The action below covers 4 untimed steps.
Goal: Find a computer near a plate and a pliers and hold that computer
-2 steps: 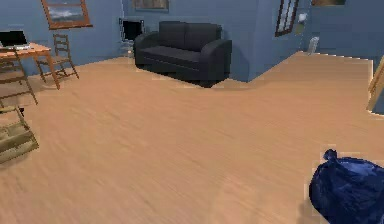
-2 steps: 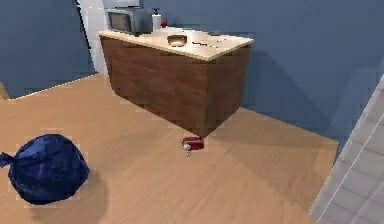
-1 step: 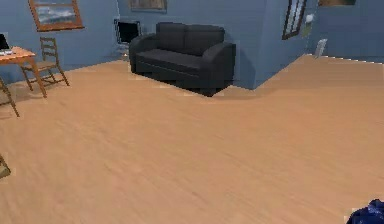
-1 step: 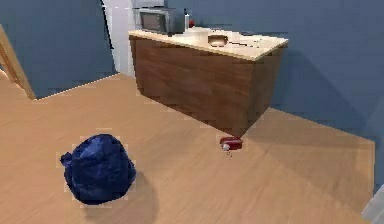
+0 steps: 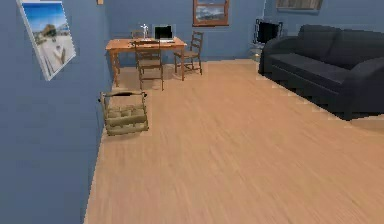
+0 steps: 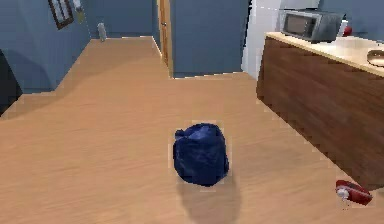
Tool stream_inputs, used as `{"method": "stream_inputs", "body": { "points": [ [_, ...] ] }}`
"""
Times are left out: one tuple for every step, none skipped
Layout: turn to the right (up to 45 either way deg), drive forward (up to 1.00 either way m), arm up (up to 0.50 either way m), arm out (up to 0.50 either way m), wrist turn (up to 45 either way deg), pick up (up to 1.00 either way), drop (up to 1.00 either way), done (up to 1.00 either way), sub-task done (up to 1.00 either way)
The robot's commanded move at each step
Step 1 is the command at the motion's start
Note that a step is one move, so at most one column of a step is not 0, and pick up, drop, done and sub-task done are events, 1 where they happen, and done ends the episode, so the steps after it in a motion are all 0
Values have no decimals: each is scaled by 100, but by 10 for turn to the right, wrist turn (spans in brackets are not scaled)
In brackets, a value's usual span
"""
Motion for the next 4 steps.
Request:
{"method": "stream_inputs", "body": {
  "points": [
    [0,100,0,0,0,0,0,0,0],
    [0,100,0,0,0,0,0,0,0],
    [-90,0,0,0,0,0,0,0,0],
    [0,5,0,0,0,0,0,0,0]
  ]
}}
